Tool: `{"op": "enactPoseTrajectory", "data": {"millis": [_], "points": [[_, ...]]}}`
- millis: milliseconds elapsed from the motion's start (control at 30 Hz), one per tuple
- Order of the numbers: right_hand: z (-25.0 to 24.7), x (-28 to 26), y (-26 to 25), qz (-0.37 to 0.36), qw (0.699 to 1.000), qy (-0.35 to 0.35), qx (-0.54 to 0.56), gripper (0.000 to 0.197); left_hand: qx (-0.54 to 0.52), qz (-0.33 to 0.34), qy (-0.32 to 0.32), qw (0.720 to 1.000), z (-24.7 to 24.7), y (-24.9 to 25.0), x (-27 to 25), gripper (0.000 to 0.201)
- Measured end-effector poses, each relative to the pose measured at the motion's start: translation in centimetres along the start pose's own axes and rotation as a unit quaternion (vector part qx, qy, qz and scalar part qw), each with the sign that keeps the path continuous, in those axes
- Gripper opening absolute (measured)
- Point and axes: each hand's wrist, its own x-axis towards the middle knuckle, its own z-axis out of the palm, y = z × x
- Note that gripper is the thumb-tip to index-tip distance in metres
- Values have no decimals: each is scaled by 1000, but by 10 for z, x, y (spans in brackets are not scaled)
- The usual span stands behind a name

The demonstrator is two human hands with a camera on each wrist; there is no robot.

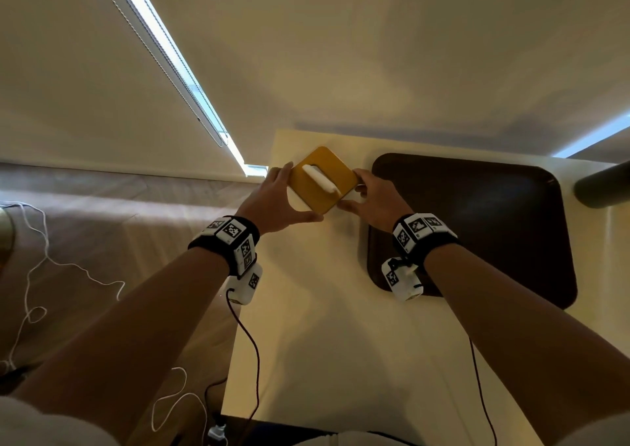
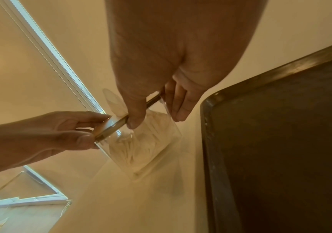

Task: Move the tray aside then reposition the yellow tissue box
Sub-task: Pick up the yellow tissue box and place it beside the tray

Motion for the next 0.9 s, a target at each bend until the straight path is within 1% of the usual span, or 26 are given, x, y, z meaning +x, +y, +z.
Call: {"op": "enactPoseTrajectory", "data": {"millis": [100, 133, 200, 233, 300, 367, 400, 467, 567, 667, 833, 900], "points": [[0, -1, -2, 4, 1000, -4, 11, 81, 2, 9, 6, 1000, 1, -3, 0, 133], [1, -3, -2, 11, 1000, -5, 16, 86, -2, 13, 11, 1000, 1, -4, -1, 133], [9, -8, -1, 49, 998, 13, 36, 100, -26, 21, 26, 999, 4, -10, -3, 130], [15, -14, -1, 71, 995, 32, 56, 105, -46, 25, 35, 998, 5, -13, -5, 124], [32, -28, -2, 102, 987, 70, 100, 109, -91, 22, 50, 994, 7, -19, -4, 98], [50, -42, -7, 110, 980, 88, 142, 106, -122, 8, 58, 991, 5, -21, -3, 68], [59, -46, -10, 110, 977, 92, 156, 102, -127, 1, 61, 990, 5, -21, -2, 57], [74, -48, -16, 109, 975, 98, 168, 97, -128, -1, 59, 990, 3, -21, 1, 45], [86, -43, -21, 92, 973, 130, 168, 90, -125, 19, 59, 990, 2, -22, 2, 38], [84, -38, -22, 62, 974, 156, 155, 81, -120, 31, 71, 990, 4, -24, 0, 34], [64, -21, -22, 7, 980, 152, 132, 75, -110, 44, 119, 986, 10, -23, -6, 29], [56, -13, -22, -3, 982, 148, 118, 72, -114, 48, 136, 983, 11, -21, -7, 28]]}}
